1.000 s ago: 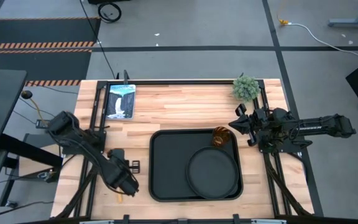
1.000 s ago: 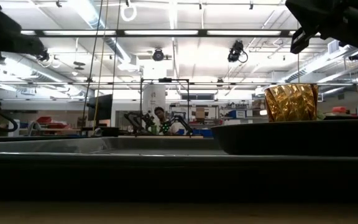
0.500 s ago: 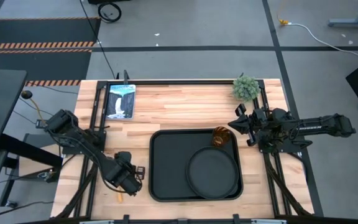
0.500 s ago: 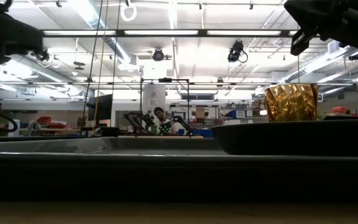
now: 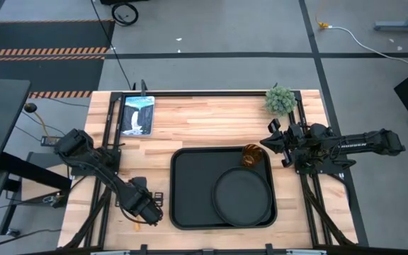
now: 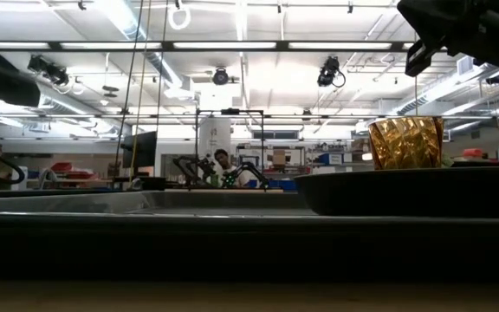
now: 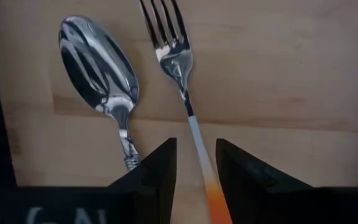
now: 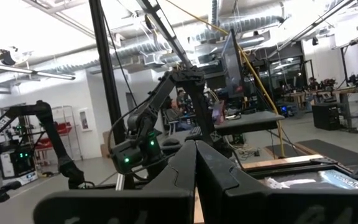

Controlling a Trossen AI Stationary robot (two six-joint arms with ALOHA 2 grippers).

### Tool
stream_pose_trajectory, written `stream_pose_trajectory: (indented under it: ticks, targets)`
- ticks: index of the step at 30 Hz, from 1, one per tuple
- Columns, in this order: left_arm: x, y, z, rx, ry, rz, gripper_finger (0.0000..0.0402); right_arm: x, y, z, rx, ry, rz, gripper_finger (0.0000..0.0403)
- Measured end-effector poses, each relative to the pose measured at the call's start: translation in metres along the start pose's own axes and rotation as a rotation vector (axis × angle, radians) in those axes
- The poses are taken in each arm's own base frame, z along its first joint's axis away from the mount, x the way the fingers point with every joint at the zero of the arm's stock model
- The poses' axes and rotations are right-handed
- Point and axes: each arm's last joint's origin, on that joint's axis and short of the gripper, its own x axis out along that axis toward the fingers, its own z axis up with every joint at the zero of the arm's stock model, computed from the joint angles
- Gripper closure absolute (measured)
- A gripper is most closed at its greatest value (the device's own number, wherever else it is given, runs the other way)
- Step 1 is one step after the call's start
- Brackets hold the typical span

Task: Pick and place plate/cup/fork/spoon on tray
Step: Put the orange fork on the black serving tray to the left of the black plate

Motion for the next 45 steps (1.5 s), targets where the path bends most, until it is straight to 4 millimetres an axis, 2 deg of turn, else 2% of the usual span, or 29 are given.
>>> stream_pose_trajectory:
  ticks: [6,11,15,21,33,40,45]
  targets:
    - [0.002,0.0,0.001,-0.013,-0.003,0.004,0.028,0.0,0.0,0.0,0.004,-0.002,0.001,0.0392]
    - [0.023,0.003,0.004,-0.029,0.034,-0.035,0.028,0.0,0.0,0.0,0.009,0.0,0.008,0.0392]
    - [0.031,0.005,0.008,-0.04,0.047,-0.045,0.028,0.0,0.0,0.0,0.009,0.002,0.013,0.0392]
    - [0.032,0.002,0.011,-0.043,0.065,-0.03,0.0292,0.0,0.001,0.001,0.008,-0.005,0.014,0.0392]
    - [0.032,0.001,0.011,-0.031,0.075,-0.04,0.0381,0.0,0.001,0.001,0.013,-0.005,0.014,0.0392]
    - [0.031,0.0,0.011,-0.018,0.066,-0.046,0.0381,0.0,0.0,0.001,0.014,-0.005,0.013,0.0392]
    - [0.017,-0.001,0.011,-0.009,0.021,-0.086,0.0383,0.0,0.0,0.001,0.014,-0.006,0.01,0.0392]
